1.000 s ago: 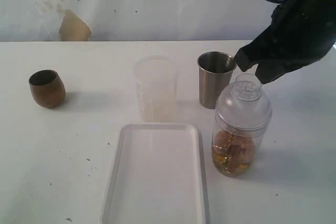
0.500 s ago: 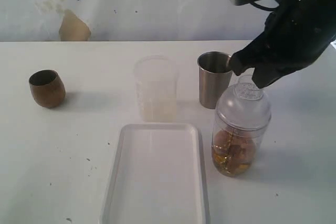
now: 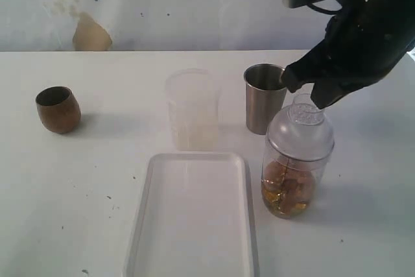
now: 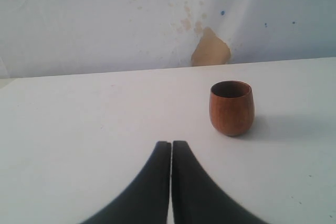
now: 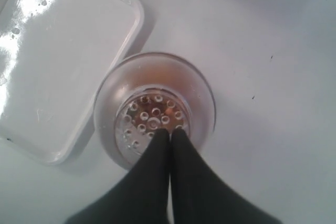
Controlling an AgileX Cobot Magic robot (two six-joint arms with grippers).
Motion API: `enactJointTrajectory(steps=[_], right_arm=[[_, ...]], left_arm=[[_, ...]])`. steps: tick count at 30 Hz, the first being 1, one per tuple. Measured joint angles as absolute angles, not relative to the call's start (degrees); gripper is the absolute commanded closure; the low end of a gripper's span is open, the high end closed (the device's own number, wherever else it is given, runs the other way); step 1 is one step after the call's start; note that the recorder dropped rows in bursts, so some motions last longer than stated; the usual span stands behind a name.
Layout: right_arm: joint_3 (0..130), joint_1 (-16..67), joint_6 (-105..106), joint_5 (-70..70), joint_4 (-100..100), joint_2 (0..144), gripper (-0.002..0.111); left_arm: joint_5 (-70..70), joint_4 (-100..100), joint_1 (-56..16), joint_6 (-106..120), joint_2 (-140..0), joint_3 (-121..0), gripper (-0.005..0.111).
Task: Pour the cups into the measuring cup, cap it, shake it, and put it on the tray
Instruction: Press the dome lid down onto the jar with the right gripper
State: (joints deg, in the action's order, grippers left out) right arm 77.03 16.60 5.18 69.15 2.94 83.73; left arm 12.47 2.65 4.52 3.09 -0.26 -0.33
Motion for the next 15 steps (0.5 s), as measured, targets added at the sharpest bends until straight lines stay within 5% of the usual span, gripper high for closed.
enactJointTrajectory(steps=[15], right_arm=[[77.0,16.6,6.5,65.4,3.1,80.8,0.108]], left_arm=[[12.5,2.6,4.5,3.1,-0.3,-0.3,0.106]])
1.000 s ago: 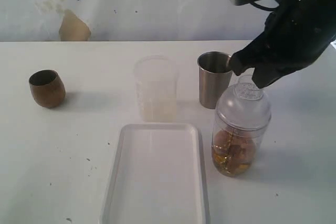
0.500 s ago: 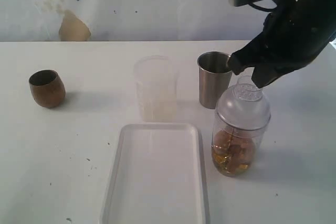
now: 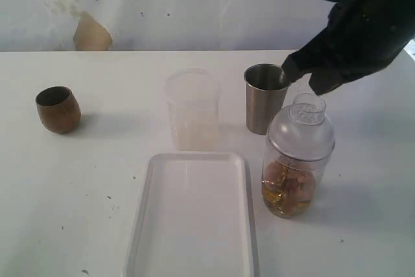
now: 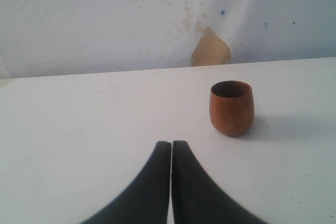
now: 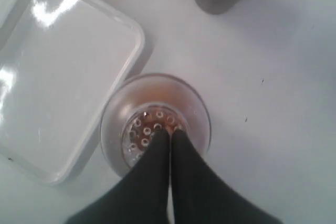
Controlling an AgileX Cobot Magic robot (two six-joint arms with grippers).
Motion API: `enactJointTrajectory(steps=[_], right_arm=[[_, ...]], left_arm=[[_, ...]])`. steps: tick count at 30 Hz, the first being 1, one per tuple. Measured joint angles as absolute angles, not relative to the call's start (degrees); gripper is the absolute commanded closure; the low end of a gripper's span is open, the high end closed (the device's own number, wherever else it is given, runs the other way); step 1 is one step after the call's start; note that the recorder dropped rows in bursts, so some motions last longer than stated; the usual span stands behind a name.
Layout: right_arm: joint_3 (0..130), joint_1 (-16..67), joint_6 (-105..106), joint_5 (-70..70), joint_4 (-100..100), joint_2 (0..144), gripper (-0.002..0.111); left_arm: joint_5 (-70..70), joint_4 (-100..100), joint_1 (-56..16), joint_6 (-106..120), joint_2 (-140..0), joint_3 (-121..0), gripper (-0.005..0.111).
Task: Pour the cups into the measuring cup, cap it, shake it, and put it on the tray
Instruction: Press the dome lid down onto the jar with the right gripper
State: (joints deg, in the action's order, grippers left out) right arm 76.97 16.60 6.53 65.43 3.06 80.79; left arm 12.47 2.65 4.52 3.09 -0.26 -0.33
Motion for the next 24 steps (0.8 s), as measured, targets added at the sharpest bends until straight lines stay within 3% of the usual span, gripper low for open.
enactJointTrajectory(steps=[24], right_arm=[[71.7,16.6,9.6,59.4,5.7,81.5,0.108]], left_arm=[[12.5,2.6,4.5,3.1,-0.3,-0.3,0.106]])
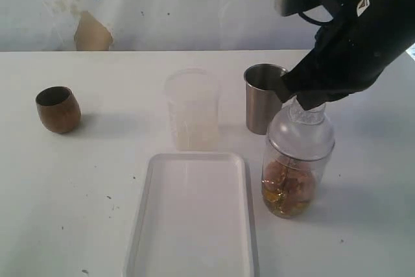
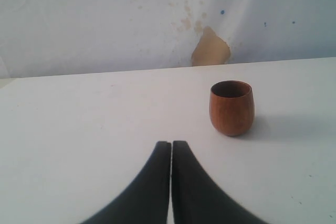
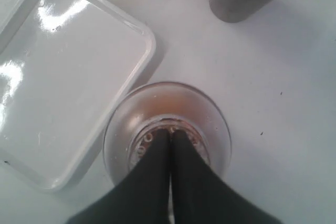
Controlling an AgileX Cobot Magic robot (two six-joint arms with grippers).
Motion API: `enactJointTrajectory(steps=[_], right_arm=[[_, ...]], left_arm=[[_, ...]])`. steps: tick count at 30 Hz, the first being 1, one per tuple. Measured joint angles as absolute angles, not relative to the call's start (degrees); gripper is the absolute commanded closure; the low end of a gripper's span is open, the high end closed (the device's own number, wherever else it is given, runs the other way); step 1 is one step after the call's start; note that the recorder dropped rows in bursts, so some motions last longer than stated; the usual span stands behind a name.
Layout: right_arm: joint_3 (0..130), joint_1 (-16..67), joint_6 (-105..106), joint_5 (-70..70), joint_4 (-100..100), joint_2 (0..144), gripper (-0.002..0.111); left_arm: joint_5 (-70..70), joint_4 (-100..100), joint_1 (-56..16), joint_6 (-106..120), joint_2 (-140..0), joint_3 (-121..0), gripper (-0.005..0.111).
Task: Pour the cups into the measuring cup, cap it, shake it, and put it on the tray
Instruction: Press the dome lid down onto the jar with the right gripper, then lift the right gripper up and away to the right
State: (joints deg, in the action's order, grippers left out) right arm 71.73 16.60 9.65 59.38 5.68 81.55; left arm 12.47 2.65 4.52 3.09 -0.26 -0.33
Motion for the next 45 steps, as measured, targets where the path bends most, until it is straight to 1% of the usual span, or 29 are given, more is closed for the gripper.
enactJointTrajectory(steps=[8,17,25,26,28,30,33,35,36,38,39,45], right_arm=[[72.7,16.6,9.6,58.0,5.5,78.7,0.108],[69.5,16.6,9.6,57.6,5.7,81.1,0.108],[72.9,16.6,10.4,57.0,5.7,79.9,0.107],[73.5,16.6,11.4,56.8,5.7,79.4,0.105],[74.2,16.6,13.7,56.8,5.7,78.2,0.097],[74.4,16.6,15.2,56.3,5.7,76.9,0.084],[74.5,16.6,15.8,54.4,5.6,73.7,0.061],[74.5,16.6,15.8,53.1,6.2,70.6,0.051],[74.5,16.6,15.8,52.6,7.2,69.2,0.047],[74.6,16.6,16.0,52.2,9.1,67.0,0.042],[74.6,16.6,16.1,52.2,9.8,66.3,0.041],[74.6,16.6,14.5,52.8,10.9,65.8,0.041]], left_arm=[[12.5,2.6,4.5,3.1,-0.3,-0.3,0.106],[12.5,2.6,4.5,3.1,-0.3,-0.3,0.106],[12.5,2.6,4.5,3.1,-0.3,-0.3,0.106],[12.5,2.6,4.5,3.1,-0.3,-0.3,0.106],[12.5,2.6,4.5,3.1,-0.3,-0.3,0.106],[12.5,2.6,4.5,3.1,-0.3,-0.3,0.106],[12.5,2.6,4.5,3.1,-0.3,-0.3,0.106],[12.5,2.6,4.5,3.1,-0.3,-0.3,0.106],[12.5,2.6,4.5,3.1,-0.3,-0.3,0.106],[12.5,2.6,4.5,3.1,-0.3,-0.3,0.106],[12.5,2.6,4.5,3.1,-0.3,-0.3,0.106],[12.5,2.6,4.5,3.1,-0.3,-0.3,0.106]])
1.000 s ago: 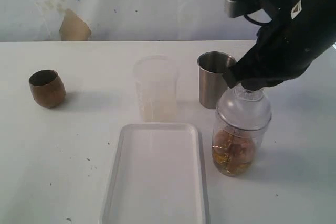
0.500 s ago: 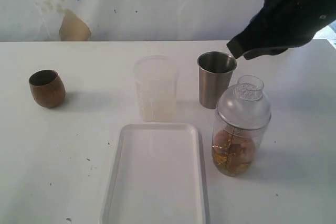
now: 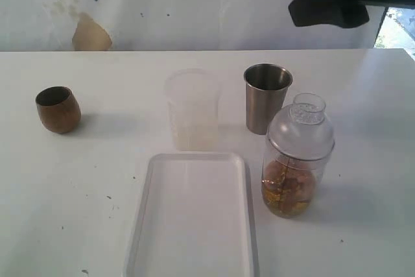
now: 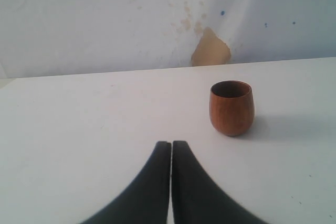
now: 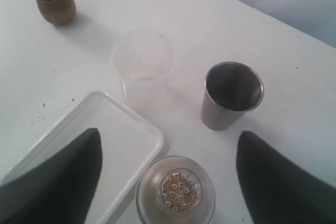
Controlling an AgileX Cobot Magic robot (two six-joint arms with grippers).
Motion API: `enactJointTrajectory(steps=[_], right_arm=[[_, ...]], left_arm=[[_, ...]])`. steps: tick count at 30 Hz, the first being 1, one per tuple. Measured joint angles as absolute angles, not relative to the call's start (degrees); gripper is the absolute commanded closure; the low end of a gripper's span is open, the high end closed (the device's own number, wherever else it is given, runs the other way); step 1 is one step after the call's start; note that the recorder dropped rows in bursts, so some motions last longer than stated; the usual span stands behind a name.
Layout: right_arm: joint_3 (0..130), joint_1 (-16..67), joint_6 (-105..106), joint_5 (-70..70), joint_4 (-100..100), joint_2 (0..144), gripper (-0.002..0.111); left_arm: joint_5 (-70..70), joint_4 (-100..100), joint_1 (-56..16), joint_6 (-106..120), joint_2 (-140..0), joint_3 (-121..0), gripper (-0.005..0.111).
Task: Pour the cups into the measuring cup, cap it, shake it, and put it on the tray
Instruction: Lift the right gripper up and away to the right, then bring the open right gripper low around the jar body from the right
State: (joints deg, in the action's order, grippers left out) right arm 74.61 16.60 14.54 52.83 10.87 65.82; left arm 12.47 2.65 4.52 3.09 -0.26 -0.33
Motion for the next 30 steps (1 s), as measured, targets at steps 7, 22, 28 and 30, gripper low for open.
enactJointTrajectory(steps=[7,22,28,30], right_arm=[[74.6,16.6,14.7,50.9,10.1,65.9,0.007],[53.5,16.6,37.6,30.6,32.0,56.2,0.003],[38.0,16.6,42.5,21.6,37.6,54.7,0.003],[36.1,16.6,44.7,20.5,40.6,53.0,0.003]], left_arm=[[12.5,2.6,4.5,3.1,-0.3,-0.3,0.106],[12.5,2.5,4.5,3.1,-0.3,-0.3,0.106],[12.5,2.3,4.5,3.1,-0.3,-0.3,0.106],[12.5,2.3,4.5,3.1,-0.3,-0.3,0.106]])
